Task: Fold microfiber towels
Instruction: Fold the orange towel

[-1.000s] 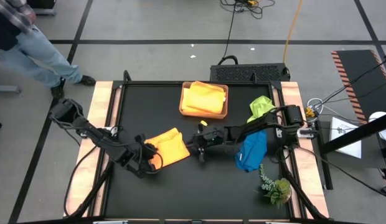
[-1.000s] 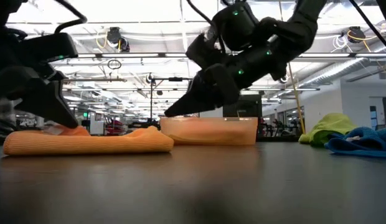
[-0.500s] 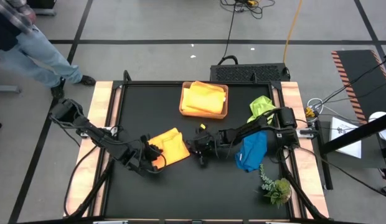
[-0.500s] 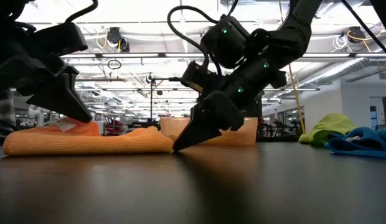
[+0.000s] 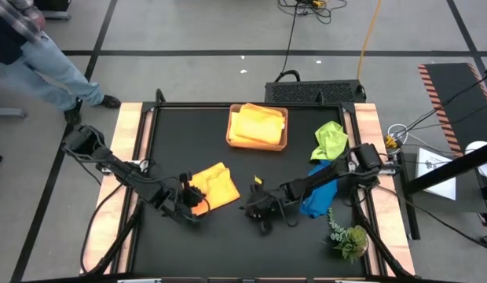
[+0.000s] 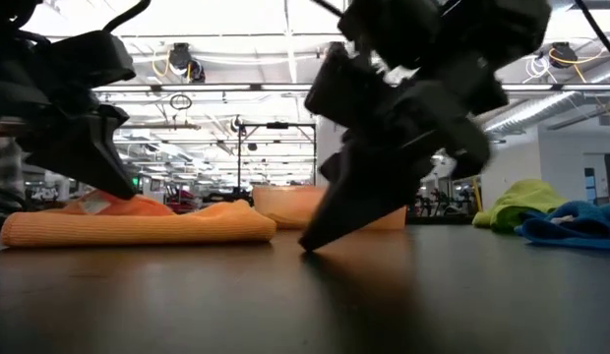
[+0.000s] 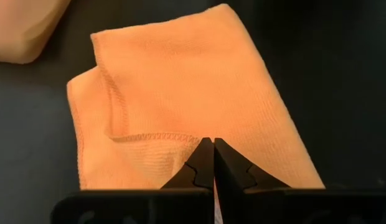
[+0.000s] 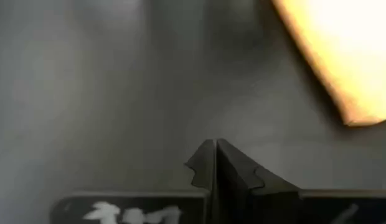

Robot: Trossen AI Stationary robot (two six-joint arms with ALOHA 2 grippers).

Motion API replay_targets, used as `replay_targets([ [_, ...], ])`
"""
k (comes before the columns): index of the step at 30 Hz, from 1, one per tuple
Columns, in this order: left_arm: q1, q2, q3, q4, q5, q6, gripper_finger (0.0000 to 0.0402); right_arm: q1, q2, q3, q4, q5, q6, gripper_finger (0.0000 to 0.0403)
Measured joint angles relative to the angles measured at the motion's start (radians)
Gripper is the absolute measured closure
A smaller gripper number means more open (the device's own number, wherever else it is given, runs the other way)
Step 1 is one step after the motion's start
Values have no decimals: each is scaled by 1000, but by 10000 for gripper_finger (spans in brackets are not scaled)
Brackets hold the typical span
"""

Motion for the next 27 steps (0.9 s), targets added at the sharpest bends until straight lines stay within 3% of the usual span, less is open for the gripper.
replay_targets([
  [6,0,0,0,-1,9,13,401,-4,-109,-4,-49,121,-72,382],
  [10,0,0,0,2,9,36,401,-68,-130,-2,9,195,-112,369],
  [20,0,0,0,7,8,42,401,-372,-26,14,259,-73,-8,274],
  [27,0,0,0,7,8,37,400,-433,128,124,254,-239,97,216],
])
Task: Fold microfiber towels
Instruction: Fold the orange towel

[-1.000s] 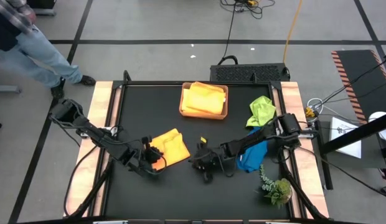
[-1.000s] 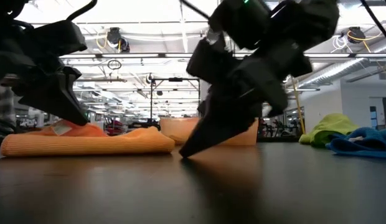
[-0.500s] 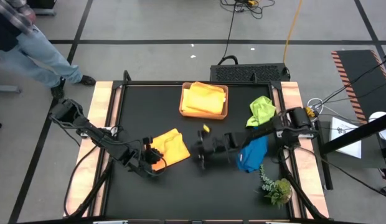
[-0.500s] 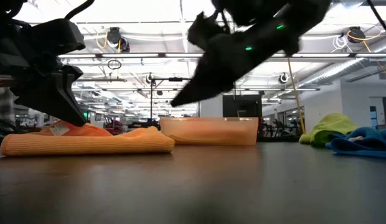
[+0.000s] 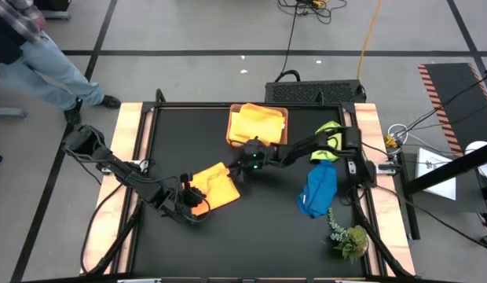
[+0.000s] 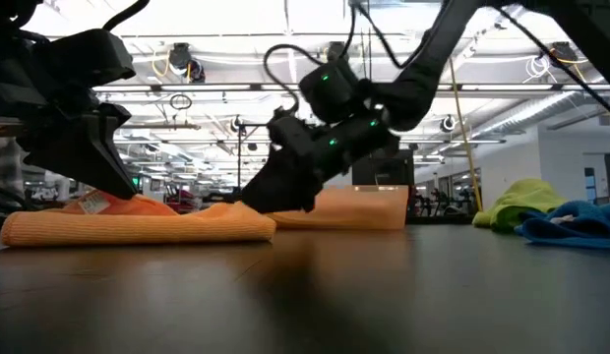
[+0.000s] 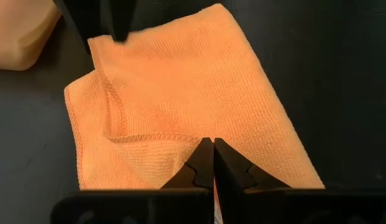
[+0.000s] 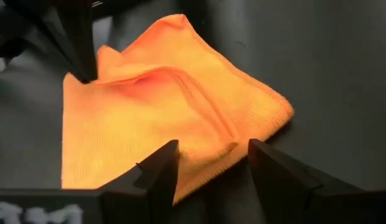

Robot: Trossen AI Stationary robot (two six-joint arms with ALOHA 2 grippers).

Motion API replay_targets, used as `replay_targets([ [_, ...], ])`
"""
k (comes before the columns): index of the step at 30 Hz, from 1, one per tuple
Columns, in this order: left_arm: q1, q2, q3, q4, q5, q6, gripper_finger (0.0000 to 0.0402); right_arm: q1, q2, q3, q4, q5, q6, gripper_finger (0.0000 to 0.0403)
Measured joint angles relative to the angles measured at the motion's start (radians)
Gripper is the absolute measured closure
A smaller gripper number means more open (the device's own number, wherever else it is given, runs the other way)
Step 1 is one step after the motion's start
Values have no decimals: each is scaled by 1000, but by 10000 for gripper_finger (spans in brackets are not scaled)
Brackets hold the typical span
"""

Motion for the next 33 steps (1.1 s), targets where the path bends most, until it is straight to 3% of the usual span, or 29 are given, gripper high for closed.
replay_targets([
  [7,-1,0,0,0,0,-13,400,8,39,25,-6,10,3,234],
  [18,-4,0,0,-2,5,6,400,13,20,25,-7,7,-81,395],
  [25,-57,0,17,0,26,-2,400,111,-43,-54,-33,7,-88,400],
  [30,-122,-1,63,0,40,-4,400,262,-186,-170,-33,19,-84,402],
  [33,-163,-1,110,35,50,30,401,365,-293,-225,-32,87,-80,402],
])
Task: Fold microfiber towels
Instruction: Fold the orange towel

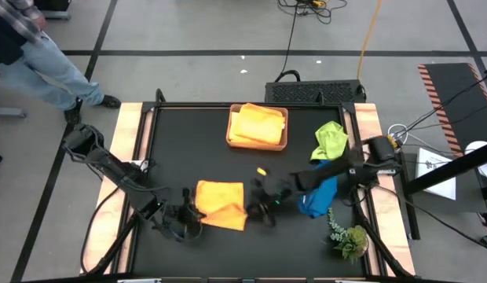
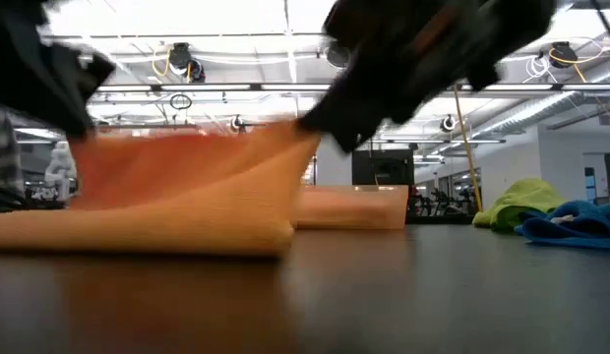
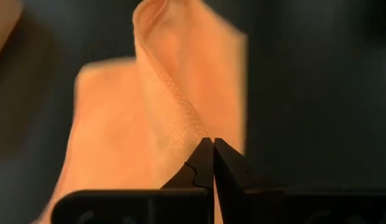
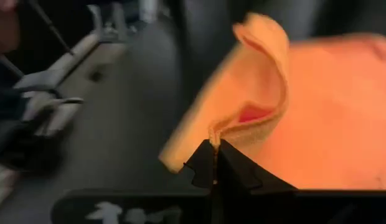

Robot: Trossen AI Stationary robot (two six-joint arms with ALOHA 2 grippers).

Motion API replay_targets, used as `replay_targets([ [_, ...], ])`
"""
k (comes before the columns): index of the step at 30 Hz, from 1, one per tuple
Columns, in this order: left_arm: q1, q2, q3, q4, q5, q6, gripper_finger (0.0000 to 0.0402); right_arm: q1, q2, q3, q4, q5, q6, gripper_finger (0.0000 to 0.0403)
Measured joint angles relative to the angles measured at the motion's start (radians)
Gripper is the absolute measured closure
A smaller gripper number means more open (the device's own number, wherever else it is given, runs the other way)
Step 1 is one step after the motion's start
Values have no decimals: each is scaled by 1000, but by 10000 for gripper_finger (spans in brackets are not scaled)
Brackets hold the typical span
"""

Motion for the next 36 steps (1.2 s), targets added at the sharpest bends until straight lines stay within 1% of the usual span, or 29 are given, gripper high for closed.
replay_targets([
  [2,-28,0,38,26,-8,63,401,58,-61,-23,0,64,-10,402],
  [4,-53,0,77,28,-38,128,401,99,-111,-38,1,134,-27,402],
  [6,-67,-1,110,6,-72,174,401,122,-147,-47,1,202,-39,402],
  [8,-73,-1,136,-39,-95,183,401,130,-167,-55,2,264,-48,402],
  [11,-73,-1,168,-135,-100,127,401,115,-168,-58,-2,324,-52,402],
  [15,-80,-1,190,-278,-134,2,401,61,-133,-58,1,371,-55,402],
  [19,-61,-1,163,-403,-166,-139,401,-32,-50,-58,57,372,-36,403],
  [22,-24,-1,106,-403,-184,-187,401,-96,33,-58,131,368,-22,403],
  [25,34,-1,25,-345,-172,-212,401,-145,109,-56,174,362,9,403],
  [28,94,-1,-73,-247,-108,-220,401,-180,173,-54,260,334,18,403],
  [30,118,0,-124,-179,-83,-223,401,-197,210,-54,313,310,27,403],
  [33,137,0,-172,-121,-75,-237,401,-213,253,-47,351,287,27,403],
  [36,139,0,-185,-113,-76,-261,401,-222,266,-36,358,287,26,403],
])
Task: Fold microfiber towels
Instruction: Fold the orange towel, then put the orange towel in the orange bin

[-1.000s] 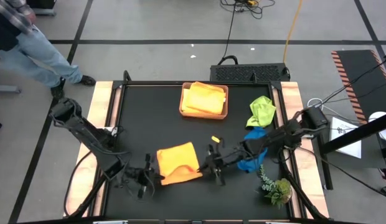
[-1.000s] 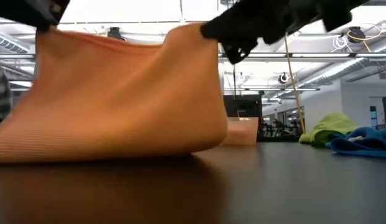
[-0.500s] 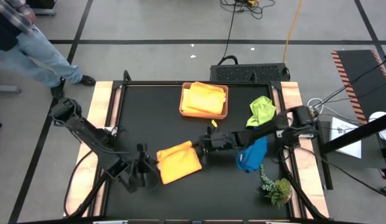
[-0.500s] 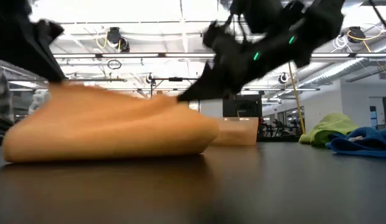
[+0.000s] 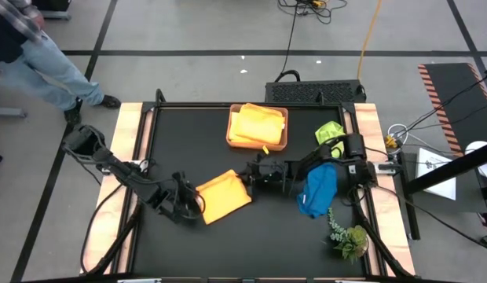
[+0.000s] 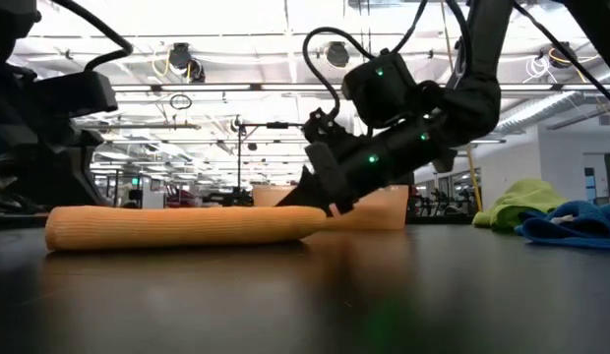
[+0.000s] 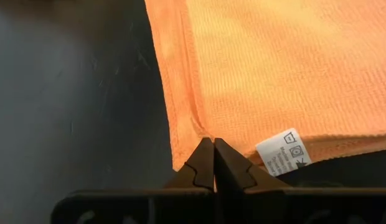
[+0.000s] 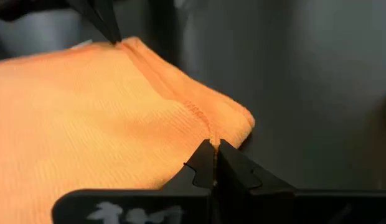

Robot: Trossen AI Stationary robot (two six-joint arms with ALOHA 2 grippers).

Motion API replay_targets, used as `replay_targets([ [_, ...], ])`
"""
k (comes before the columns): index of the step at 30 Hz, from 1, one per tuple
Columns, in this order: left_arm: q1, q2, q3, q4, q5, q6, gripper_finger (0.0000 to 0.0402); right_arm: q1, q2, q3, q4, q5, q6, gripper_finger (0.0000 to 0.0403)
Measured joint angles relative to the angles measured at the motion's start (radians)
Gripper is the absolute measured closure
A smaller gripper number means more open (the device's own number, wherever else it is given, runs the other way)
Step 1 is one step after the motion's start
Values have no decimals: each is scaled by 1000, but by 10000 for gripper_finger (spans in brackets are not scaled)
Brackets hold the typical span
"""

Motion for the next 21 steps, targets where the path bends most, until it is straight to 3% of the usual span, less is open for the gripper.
replay_targets([
  [5,-2,0,-3,-2,0,-11,399,-7,-1,0,52,0,-14,389],
  [12,-2,0,22,-22,19,24,359,-6,-66,0,49,1,-40,329],
  [21,-2,0,224,-338,-2,26,315,11,-258,0,-175,3,-152,283],
])
